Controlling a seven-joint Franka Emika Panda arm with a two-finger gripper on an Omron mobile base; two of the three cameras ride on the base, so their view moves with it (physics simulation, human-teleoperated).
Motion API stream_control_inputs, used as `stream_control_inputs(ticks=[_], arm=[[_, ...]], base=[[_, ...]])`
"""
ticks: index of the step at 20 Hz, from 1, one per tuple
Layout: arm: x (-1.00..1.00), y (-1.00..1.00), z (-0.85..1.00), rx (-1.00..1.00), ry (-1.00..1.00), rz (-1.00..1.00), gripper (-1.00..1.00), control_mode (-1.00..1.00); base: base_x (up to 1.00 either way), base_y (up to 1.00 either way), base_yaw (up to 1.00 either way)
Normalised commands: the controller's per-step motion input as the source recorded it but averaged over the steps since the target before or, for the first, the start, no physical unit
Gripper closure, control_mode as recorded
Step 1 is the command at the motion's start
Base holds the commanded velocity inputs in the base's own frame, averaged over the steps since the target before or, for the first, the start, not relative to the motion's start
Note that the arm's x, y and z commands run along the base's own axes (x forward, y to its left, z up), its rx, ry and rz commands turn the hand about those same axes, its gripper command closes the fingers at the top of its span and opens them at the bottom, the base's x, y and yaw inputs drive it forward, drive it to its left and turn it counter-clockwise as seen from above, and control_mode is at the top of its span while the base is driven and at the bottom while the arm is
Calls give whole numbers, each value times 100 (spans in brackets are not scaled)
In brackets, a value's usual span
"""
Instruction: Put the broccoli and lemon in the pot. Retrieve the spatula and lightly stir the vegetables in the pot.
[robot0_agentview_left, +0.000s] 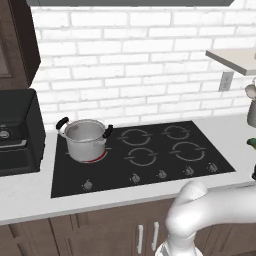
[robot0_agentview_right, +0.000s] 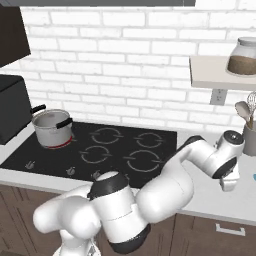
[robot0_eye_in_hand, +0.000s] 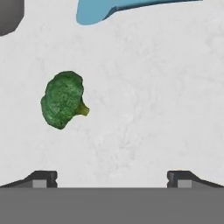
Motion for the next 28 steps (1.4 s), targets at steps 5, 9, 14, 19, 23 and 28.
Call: stream_control_inputs(ticks=[5,9,14,19,23,28], arm=[[29,0,-34,1,-1,-4,-100,-100],[33,0,-4,0,-13,-4,-100,-100],[25,-8,-3,0,-9,-5,-100,-100],[18,-19,-16,0,-1,-7,-100,-100],[21,-18,-13,2,0,-7,-100,-100],[25,-18,-8,3,0,-6,-100,-100]], base=[[0,0,0],[0,0,0],[0,0,0],[0,0,0],[0,0,0],[0,0,0]])
